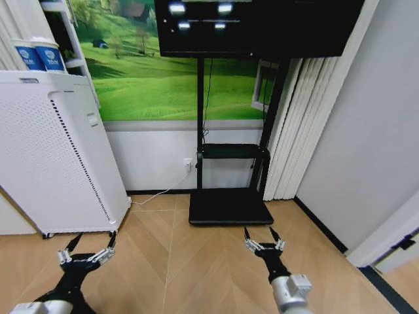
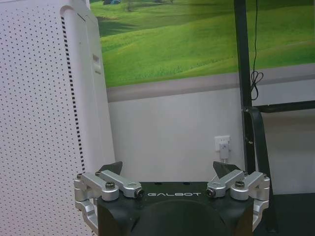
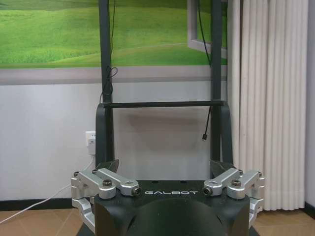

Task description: Pick up the trash bin and place the garbage on the floor into it.

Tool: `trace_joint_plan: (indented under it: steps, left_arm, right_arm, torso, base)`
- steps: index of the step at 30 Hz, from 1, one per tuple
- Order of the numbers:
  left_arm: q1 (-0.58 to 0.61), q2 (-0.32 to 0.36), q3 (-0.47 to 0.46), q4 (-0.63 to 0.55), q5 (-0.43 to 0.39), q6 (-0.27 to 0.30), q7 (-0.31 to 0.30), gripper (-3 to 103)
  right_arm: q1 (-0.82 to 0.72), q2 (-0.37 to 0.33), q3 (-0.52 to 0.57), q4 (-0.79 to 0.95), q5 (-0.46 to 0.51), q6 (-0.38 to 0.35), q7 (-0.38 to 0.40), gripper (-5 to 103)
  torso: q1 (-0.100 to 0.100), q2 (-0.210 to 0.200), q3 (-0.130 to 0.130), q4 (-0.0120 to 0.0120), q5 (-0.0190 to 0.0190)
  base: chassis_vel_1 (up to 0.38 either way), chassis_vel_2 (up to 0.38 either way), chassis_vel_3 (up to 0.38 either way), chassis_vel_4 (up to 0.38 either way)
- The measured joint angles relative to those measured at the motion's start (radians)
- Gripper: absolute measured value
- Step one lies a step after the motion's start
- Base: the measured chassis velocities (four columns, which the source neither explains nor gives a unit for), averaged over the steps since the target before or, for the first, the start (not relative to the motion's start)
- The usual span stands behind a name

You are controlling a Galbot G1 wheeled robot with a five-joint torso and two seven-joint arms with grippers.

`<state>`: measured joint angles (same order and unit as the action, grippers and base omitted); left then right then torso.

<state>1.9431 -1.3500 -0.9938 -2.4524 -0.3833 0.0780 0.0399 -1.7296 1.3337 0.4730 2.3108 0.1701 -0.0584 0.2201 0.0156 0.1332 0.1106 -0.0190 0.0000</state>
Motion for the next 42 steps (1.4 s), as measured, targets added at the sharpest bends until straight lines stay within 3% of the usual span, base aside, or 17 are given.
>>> trace_joint_plan:
  steps: [15,42]
  left_arm:
    - [-0.001,-0.006,0.0,0.0,0.003,0.002,-0.002,100]
    - [0.0,-0.006,-0.001,0.001,0.0,0.004,-0.004,100]
  right_arm:
    - [-0.001,0.002,0.007,-0.002,-0.006,0.002,0.011,100]
    - [0.002,0.001,0.007,-0.005,-0.003,0.003,0.013,100]
  torso:
    - [0.0,0.001,0.001,0.0,0.0]
    - [0.028,0.11,0.082,0.0,0.0]
  base:
    - [0.0,0.0,0.0,0.0]
    - [0.0,0.0,0.0,0.0]
